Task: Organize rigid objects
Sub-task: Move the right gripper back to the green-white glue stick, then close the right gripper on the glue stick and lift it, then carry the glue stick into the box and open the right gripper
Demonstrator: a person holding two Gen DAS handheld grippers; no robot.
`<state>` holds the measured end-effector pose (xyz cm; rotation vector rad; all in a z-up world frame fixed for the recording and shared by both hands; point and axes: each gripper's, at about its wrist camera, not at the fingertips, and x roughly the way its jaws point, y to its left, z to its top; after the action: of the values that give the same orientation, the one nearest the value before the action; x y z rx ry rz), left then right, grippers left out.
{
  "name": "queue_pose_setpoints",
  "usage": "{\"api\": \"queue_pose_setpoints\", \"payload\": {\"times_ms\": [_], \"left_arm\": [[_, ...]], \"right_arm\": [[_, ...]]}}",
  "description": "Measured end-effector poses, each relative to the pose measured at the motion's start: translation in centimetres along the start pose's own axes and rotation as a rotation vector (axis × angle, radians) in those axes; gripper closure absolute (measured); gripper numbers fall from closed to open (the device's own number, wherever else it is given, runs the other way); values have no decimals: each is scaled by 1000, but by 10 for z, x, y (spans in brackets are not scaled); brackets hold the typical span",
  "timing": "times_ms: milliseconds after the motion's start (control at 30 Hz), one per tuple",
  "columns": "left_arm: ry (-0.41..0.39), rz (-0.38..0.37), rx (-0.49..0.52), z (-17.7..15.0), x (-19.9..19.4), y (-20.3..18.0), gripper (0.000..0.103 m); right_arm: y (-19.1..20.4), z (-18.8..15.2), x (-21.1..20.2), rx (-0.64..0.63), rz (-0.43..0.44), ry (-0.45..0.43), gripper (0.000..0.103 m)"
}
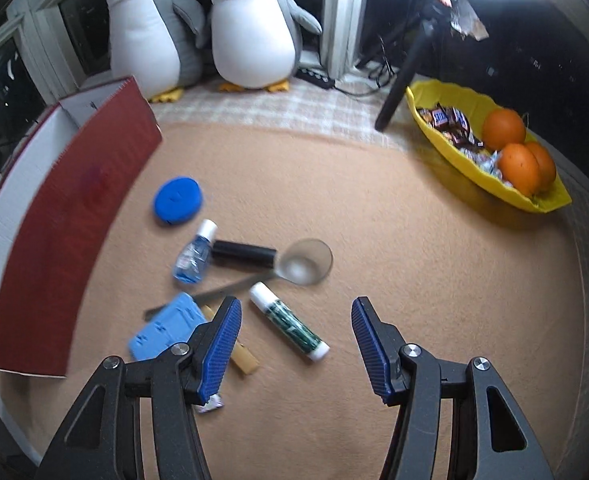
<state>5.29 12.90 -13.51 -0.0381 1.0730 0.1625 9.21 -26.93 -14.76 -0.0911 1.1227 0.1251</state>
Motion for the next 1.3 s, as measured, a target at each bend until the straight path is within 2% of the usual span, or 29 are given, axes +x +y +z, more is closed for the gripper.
{"api": "queue_pose_setpoints", "payload": {"times_ms": [333, 600, 767, 933, 1300], "left_arm": [[12, 26, -2, 1, 0, -3, 91], [14, 30, -5, 1, 1, -3, 91], [14, 30, -4, 1, 1, -4, 91], [13, 21, -5, 1, 2, -4, 91], [5, -5, -10, -1, 2, -1, 91]], "right_arm": [[8, -1, 31, -87, 16, 59, 53], [12, 0, 47, -119, 16, 107, 66], [10, -2, 50, -111, 29, 130, 79], [11, -6, 48, -107, 40, 139, 88], [8, -12, 32, -45, 35, 112, 89]]}}
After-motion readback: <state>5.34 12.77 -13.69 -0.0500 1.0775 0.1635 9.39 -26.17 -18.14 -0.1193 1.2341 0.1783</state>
